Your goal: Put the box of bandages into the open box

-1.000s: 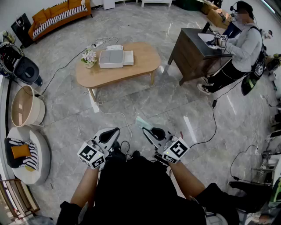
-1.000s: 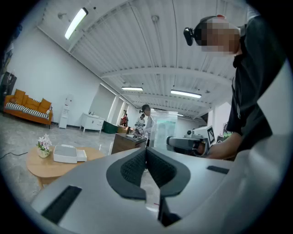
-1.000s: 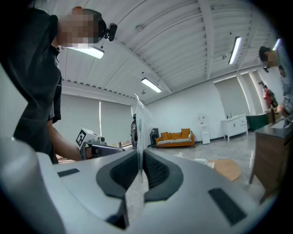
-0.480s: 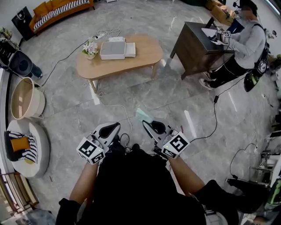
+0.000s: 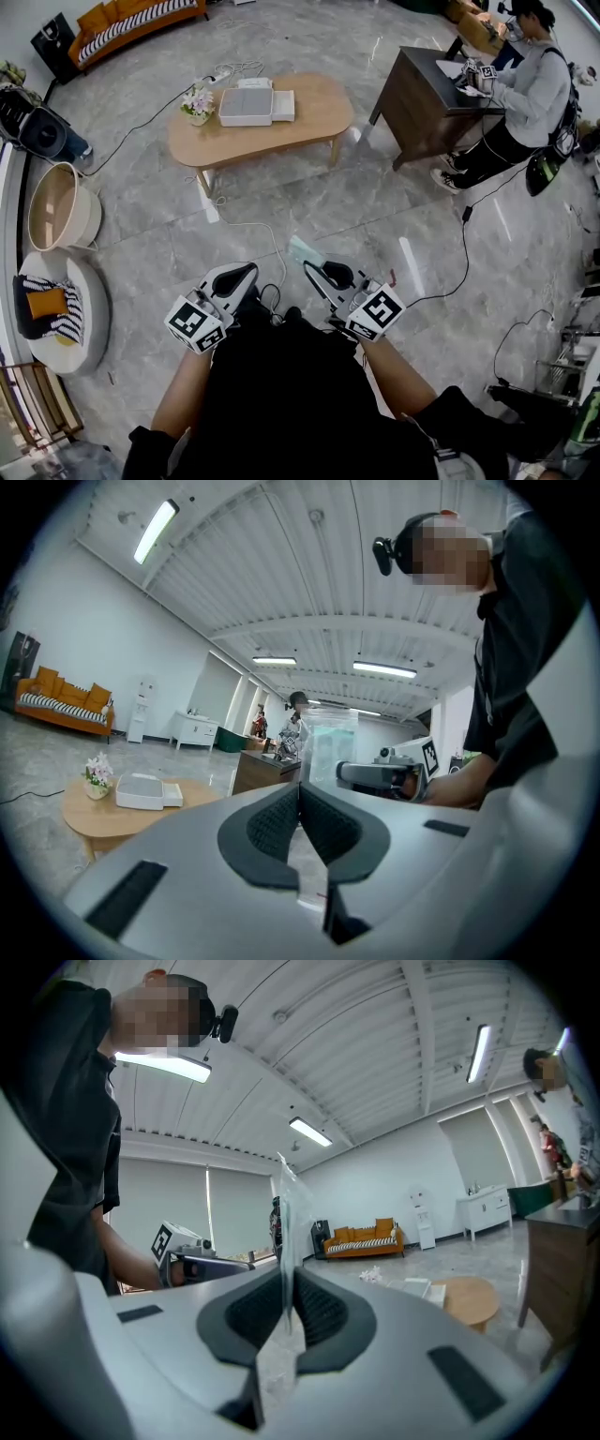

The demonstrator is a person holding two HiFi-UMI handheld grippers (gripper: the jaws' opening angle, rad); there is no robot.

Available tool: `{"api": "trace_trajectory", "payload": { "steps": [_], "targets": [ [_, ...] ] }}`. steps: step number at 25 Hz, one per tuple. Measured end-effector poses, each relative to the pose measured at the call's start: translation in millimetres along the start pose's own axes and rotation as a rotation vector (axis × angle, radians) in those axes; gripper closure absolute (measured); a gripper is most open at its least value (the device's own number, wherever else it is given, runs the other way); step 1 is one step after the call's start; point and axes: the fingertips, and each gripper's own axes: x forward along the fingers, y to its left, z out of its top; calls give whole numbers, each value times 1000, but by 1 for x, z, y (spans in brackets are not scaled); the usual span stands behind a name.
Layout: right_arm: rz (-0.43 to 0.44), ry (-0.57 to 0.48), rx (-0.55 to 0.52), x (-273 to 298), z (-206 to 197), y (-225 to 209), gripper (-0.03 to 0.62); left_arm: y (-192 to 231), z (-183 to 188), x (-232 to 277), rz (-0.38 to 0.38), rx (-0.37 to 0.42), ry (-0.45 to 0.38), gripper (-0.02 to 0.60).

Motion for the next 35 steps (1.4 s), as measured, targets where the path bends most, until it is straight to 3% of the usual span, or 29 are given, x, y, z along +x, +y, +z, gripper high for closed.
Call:
{"api": "trace_trajectory", "payload": {
  "steps": [8,16,23,35],
  "targets": [
    [-32,-5,24,7,-4,-23,563,31,-6,3,43,-48,-2,565],
    [-98,31,72,24,-10,-68,563,81,4,41,8,-71,-16,565],
    [-103,73,117,97,-1,-123,563,163,19,76,-6,-106,-27,565],
    [-156,77,61,210,35,-227,563,294,55,135,-67,-141,-29,565]
  ]
}}
